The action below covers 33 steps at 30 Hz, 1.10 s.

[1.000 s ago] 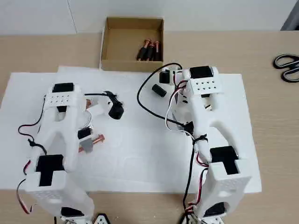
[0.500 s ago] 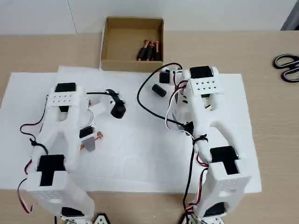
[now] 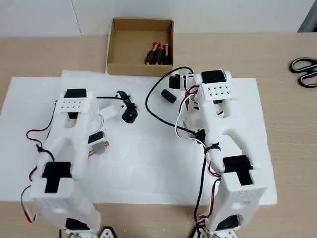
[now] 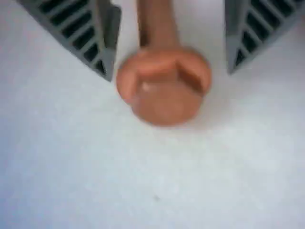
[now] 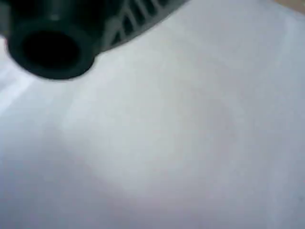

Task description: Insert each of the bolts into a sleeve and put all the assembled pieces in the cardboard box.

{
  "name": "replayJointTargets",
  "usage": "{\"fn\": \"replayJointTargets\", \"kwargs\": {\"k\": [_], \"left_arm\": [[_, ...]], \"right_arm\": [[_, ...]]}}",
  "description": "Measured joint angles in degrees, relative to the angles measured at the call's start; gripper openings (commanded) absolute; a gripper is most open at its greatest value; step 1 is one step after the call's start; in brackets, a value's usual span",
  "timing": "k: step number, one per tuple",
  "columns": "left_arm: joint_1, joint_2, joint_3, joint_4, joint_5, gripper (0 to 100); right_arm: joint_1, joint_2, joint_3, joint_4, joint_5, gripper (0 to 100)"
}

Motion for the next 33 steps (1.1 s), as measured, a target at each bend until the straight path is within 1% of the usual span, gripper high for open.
{"fn": "replayJointTargets", "kwargs": {"k": [6, 12, 24, 28, 33], "left_arm": [[0.18, 2.37, -0.35, -1.32, 0.09, 14], [0.53, 2.37, -0.09, -1.32, 0.09, 0], [3.52, 1.14, -0.26, 2.37, 0.35, 1], [5.89, -2.99, 0.00, 5.19, 0.35, 1], [7.30, -11.60, 0.00, 8.97, 0.44, 1]], "right_arm": [[0.00, 0.00, 0.00, 0.00, 0.00, 0.3], [0.00, 0.00, 0.00, 0.00, 0.00, 0.3], [0.00, 0.00, 0.00, 0.00, 0.00, 0.3], [0.00, 0.00, 0.00, 0.00, 0.00, 0.3], [0.09, 0.00, 0.00, 0.00, 0.00, 0.3]]}}
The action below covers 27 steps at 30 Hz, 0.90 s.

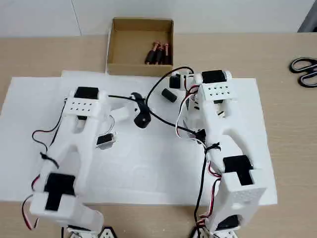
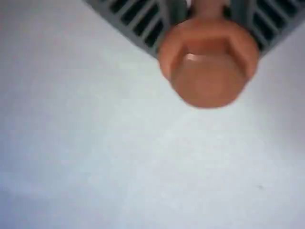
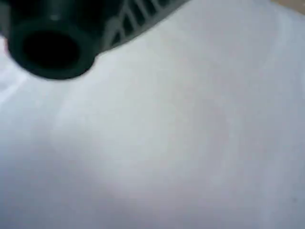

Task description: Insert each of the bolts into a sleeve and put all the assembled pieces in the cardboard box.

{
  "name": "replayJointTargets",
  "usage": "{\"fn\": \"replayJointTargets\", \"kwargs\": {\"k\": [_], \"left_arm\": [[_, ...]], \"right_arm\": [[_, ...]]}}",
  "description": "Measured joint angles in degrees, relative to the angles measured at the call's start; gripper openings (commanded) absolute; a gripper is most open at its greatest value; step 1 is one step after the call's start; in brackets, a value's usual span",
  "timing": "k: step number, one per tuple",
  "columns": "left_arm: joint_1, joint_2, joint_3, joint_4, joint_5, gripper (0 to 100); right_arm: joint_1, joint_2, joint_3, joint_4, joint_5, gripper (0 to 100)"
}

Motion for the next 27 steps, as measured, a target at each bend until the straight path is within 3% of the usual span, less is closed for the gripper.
{"fn": "replayJointTargets", "kwargs": {"k": [6, 16, 27], "left_arm": [[0.00, -8.26, 0.00, 3.16, 1.14, 1], [-0.44, -24.00, 0.00, 4.66, 18.02, 1], [-10.29, -48.44, 0.09, -2.73, 34.99, 1]], "right_arm": [[0.00, 0.00, 0.00, 0.00, 0.00, 0.3], [2.02, -17.14, 0.00, -0.44, 0.00, 0.3], [5.10, -39.82, 0.00, -0.70, 0.00, 0.3]]}}
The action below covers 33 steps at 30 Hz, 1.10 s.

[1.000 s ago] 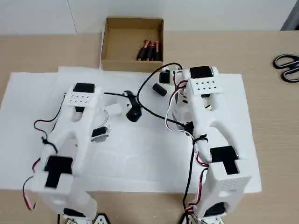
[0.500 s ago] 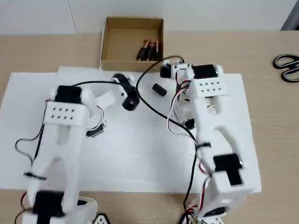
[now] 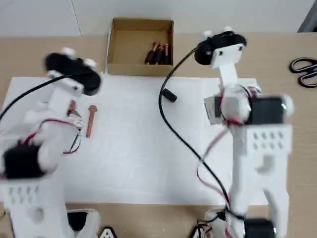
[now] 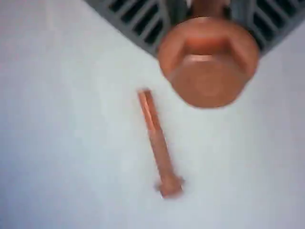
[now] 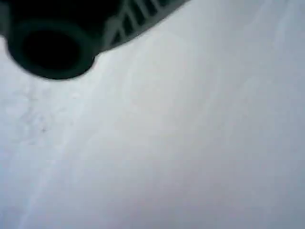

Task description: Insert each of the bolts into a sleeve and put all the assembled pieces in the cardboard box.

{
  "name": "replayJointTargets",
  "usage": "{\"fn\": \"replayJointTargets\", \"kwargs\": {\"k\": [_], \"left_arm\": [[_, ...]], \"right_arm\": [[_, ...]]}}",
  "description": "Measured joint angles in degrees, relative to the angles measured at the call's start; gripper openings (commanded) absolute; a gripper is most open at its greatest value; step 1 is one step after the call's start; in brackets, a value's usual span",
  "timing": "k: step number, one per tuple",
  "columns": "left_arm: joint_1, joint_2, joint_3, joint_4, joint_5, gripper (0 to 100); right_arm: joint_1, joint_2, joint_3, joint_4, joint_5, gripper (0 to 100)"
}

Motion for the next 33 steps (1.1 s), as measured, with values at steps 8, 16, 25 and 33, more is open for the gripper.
{"fn": "replayJointTargets", "kwargs": {"k": [8, 16, 25, 33], "left_arm": [[-0.53, -9.76, 7.12, -8.00, 10.29, 1], [0.70, -9.93, 21.19, -27.96, 31.30, 1], [10.99, -9.85, 23.65, -37.19, 46.68, 1], [17.93, -9.85, 23.82, -41.49, 47.56, 1]], "right_arm": [[0.00, -11.78, 4.04, 0.00, 0.00, 0.4], [0.00, -19.43, 18.81, -11.87, -9.67, 0.4], [-11.52, -29.80, 49.85, -37.01, -14.42, 0.4], [-12.66, -40.35, 71.03, -55.74, -14.42, 0.4]]}}
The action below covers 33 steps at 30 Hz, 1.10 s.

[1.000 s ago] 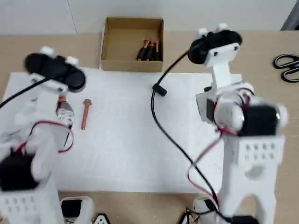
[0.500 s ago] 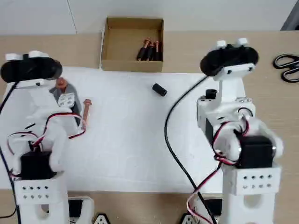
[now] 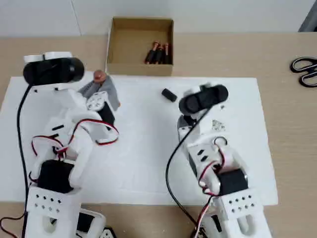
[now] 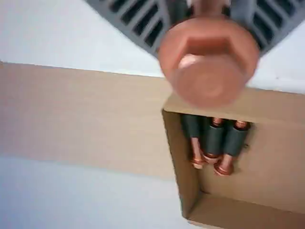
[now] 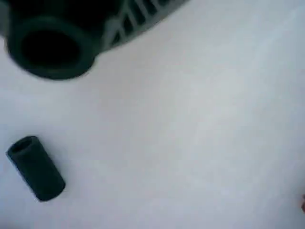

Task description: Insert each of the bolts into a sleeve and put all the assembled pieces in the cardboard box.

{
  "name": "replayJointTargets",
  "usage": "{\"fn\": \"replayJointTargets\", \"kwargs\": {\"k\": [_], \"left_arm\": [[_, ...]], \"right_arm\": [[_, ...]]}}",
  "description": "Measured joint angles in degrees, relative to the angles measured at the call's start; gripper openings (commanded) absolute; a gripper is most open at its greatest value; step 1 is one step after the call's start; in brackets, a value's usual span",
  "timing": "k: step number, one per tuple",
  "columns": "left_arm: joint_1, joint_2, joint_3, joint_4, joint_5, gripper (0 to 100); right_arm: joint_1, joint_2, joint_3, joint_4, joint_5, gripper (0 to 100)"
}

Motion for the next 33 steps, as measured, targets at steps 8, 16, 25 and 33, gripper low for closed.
{"fn": "replayJointTargets", "kwargs": {"k": [8, 16, 25, 33], "left_arm": [[2.46, 1.76, 0.00, -0.09, 3.43, 1], [10.20, 6.42, 0.00, -0.62, 4.57, 1], [13.80, 6.77, 0.00, -3.96, 4.66, 1], [16.44, 6.77, 2.81, -3.96, 4.66, 1]], "right_arm": [[-7.82, -15.74, 15.82, -13.01, 0.00, 0.4], [-9.49, -20.31, 20.48, -13.80, 0.00, 0.4], [-13.19, -20.31, 20.48, -12.04, 0.00, 0.4], [-14.33, -20.31, 20.48, -11.60, 0.00, 0.4]]}}
